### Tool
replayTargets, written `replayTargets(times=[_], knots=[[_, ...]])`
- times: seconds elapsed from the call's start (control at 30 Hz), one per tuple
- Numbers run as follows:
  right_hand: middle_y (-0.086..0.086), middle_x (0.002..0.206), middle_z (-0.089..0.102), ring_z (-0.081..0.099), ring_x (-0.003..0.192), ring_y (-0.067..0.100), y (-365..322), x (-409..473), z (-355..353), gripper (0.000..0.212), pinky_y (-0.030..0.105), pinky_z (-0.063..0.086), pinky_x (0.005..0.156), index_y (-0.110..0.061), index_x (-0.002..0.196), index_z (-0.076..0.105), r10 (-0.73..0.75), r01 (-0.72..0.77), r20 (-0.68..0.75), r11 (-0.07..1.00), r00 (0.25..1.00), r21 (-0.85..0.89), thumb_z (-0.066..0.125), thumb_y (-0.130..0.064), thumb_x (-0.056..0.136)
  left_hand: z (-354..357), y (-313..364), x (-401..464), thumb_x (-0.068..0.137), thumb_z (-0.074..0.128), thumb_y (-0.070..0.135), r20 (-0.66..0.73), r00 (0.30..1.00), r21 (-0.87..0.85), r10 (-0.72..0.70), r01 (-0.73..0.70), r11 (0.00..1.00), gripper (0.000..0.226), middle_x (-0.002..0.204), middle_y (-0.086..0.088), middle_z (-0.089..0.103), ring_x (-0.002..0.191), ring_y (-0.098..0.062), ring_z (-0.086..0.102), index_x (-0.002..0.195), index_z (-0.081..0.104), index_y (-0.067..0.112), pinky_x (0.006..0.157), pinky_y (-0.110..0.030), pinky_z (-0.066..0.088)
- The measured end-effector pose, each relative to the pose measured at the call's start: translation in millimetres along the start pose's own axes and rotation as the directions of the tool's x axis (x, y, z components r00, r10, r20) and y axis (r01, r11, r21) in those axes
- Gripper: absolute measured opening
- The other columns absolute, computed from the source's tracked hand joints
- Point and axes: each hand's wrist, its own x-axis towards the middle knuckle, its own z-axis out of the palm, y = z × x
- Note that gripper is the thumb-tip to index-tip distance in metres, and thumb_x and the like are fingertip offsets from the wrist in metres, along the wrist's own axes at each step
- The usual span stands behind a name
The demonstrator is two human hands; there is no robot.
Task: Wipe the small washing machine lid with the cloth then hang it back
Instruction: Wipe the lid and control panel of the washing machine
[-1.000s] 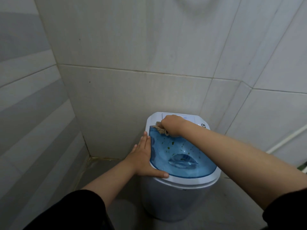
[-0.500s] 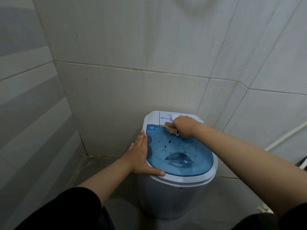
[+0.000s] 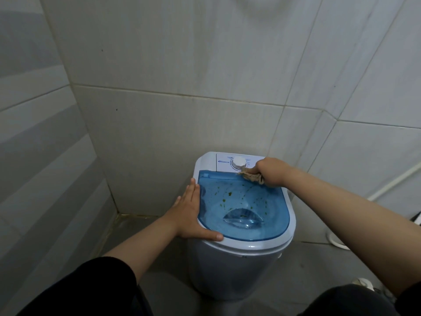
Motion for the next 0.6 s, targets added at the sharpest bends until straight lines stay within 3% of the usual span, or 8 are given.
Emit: replayTargets(times=[0.17, 0.3, 0.37, 0.47, 0.6], knots=[[0.008, 0.104, 0.063, 0.051, 0.085, 0.025, 3.7, -3.4, -2.2, 0.065, 0.029, 0.037, 0.067, -0.037, 0.136, 0.050, 0.070, -0.071, 0.014, 0.997, 0.997, 0.041, 0.047, 0.001, 0.083, 0.3, 0.5, -0.7, 0.044, 0.060, 0.087, -0.012, 1.000, -0.003, -0.007, 0.007, 1.000, 0.151, 0.153, -0.001, -0.034, 0.144, -0.017, -0.021, 0.146, -0.024, 0.014, 0.118, -0.045, -0.002], [0.012, 0.113, 0.064, 0.060, 0.103, 0.031, -0.8, -10.6, 3.3, 0.055, 0.029, 0.040, 0.068, -0.026, 0.134, 0.054, 0.144, -0.143, 0.001, 0.989, 0.990, 0.032, 0.048, -0.004, 0.084, 0.9, 0.3, 0.1, 0.044, 0.060, 0.086, -0.018, 1.000, -0.005, -0.007, 0.007, 1.000, 0.151, 0.154, -0.002, -0.033, 0.144, -0.016, -0.021, 0.146, -0.024, 0.013, 0.117, -0.044, -0.003], [0.014, 0.110, 0.064, 0.061, 0.100, 0.030, -6.1, -16.3, 7.7, 0.045, 0.031, 0.045, 0.070, -0.017, 0.125, 0.059, 0.162, -0.162, 0.000, 0.987, 0.987, 0.014, 0.049, -0.005, 0.083, 0.7, 0.4, 0.9, 0.044, 0.061, 0.086, -0.024, 1.000, -0.006, -0.005, 0.005, 1.000, 0.151, 0.154, -0.002, -0.032, 0.144, -0.016, -0.020, 0.146, -0.024, 0.013, 0.116, -0.045, -0.003], [0.016, 0.109, 0.065, 0.061, 0.100, 0.031, -16.2, -28.4, 10.6, 0.036, 0.030, 0.041, 0.068, -0.011, 0.116, 0.061, 0.168, -0.168, -0.013, 0.986, 0.986, 0.001, 0.049, -0.004, 0.083, 1.3, 0.3, 0.4, 0.043, 0.060, 0.086, -0.028, 1.000, -0.013, 0.002, -0.002, 1.000, 0.151, 0.154, -0.002, -0.032, 0.144, -0.016, -0.021, 0.146, -0.023, 0.014, 0.116, -0.045, -0.003], [0.016, 0.104, 0.064, 0.062, 0.098, 0.031, -25.0, -39.8, 17.4, 0.035, 0.031, 0.041, 0.066, -0.006, 0.113, 0.060, 0.167, -0.169, -0.040, 0.985, 0.985, -0.028, 0.048, 0.000, 0.081, 1.8, 0.5, -0.6, 0.043, 0.061, 0.086, -0.027, 1.000, -0.020, -0.003, 0.003, 1.000, 0.151, 0.154, -0.002, -0.032, 0.144, -0.016, -0.020, 0.146, -0.023, 0.013, 0.116, -0.044, -0.004]])
